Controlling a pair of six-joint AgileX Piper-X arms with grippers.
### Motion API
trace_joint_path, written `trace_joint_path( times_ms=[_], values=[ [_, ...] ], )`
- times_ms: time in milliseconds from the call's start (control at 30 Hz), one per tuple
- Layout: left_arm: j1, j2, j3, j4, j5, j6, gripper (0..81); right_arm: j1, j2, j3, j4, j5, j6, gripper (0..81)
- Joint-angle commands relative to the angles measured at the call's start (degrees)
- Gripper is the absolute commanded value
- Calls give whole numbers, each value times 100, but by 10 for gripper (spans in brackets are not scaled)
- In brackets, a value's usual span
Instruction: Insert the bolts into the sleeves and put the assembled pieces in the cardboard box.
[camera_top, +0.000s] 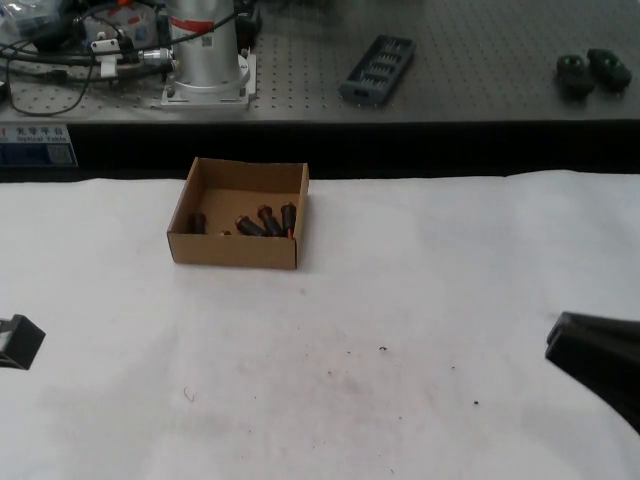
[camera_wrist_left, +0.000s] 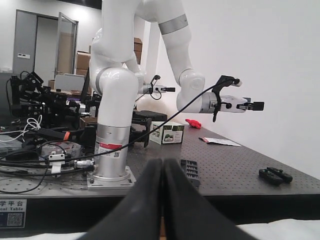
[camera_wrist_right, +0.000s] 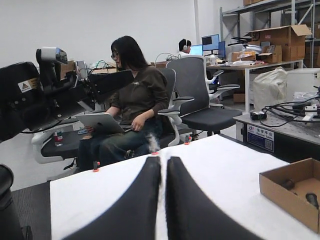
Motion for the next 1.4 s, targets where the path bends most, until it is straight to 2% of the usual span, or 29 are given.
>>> trace_joint_path(
  times_ms=[0,300,1367],
  values=[
    [11,-42,-13,-71,-33,94,6,-31,-55,-70,-26,39,41,54],
    [11,-42,-13,-71,-33,94,6,-31,-55,357,-23,39,41,54],
    [11,-42,-13,-71,-33,94,6,-31,-55,357,320,39,41,54]
  ],
)
